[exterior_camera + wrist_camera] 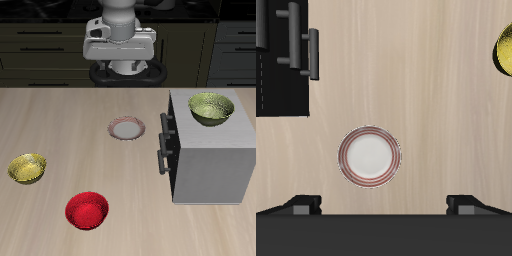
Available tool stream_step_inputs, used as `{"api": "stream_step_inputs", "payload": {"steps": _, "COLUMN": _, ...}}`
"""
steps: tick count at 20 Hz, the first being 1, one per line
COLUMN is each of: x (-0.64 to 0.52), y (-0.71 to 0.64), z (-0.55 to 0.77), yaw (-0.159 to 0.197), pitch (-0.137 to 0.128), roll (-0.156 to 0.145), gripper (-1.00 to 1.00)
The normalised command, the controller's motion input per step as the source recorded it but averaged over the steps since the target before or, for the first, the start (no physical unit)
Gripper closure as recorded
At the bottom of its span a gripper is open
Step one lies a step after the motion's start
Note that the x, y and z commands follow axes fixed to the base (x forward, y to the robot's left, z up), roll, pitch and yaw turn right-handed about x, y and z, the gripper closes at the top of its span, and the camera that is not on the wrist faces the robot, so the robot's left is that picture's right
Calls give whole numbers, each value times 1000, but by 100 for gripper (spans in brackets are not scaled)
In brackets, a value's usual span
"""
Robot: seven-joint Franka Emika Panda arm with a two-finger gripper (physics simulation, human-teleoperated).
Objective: Open the middle drawer of the white cabinet
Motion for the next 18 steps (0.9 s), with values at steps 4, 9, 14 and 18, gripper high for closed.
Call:
{"api": "stream_step_inputs", "payload": {"steps": 4, "x": 165, "y": -80, "z": -11, "yaw": -2, "pitch": 5, "roll": 1, "gripper": -100}}
{"api": "stream_step_inputs", "payload": {"steps": 9, "x": 248, "y": -176, "z": 15, "yaw": -1, "pitch": 14, "roll": -20, "gripper": -100}}
{"api": "stream_step_inputs", "payload": {"steps": 14, "x": 231, "y": -134, "z": 74, "yaw": 6, "pitch": -6, "roll": 0, "gripper": -100}}
{"api": "stream_step_inputs", "payload": {"steps": 18, "x": 218, "y": -97, "z": 155, "yaw": 6, "pitch": -29, "roll": -8, "gripper": -100}}
